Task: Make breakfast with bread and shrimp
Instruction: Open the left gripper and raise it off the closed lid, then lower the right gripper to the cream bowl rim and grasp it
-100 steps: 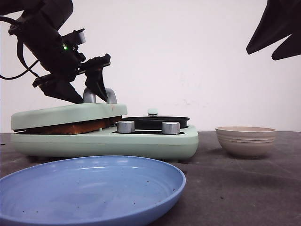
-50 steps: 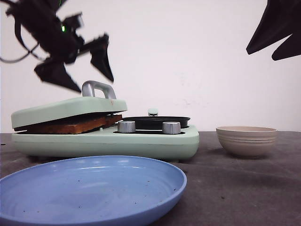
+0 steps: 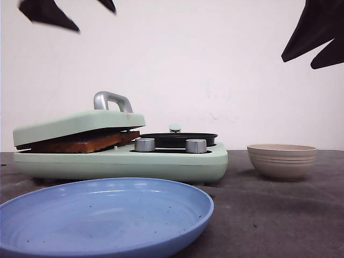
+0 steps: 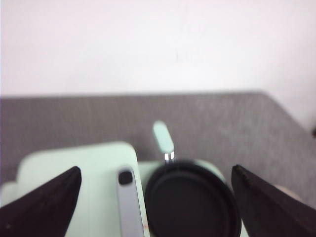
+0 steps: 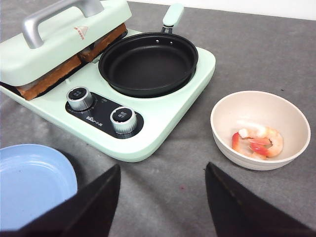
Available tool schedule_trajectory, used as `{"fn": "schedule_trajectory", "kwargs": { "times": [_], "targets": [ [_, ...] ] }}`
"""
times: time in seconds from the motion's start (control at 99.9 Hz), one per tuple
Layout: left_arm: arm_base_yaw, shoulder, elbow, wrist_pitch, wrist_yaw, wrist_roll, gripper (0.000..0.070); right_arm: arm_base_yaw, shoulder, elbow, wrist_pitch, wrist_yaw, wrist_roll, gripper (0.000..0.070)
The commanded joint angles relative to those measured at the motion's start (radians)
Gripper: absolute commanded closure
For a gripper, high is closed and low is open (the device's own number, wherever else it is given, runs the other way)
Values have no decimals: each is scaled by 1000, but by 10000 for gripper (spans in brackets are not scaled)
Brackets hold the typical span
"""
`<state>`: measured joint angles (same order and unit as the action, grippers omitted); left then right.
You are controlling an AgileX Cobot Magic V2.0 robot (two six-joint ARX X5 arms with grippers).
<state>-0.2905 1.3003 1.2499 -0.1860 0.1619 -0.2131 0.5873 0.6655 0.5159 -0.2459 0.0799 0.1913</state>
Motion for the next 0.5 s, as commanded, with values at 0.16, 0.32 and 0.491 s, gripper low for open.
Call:
{"fn": "schedule_trajectory", "kwargs": {
  "times": [0.16,0.32,0.491],
  "targets": [
    [31,-136,17,-108,-9,30,149,6,6,8,6,51,14,371],
    [42,-233,-2,-197,-24,97,157,5,6,8,10,103,14,370],
    [49,-339,-74,-217,-36,80,157,-17,6,10,32,108,39,370]
  ]
}}
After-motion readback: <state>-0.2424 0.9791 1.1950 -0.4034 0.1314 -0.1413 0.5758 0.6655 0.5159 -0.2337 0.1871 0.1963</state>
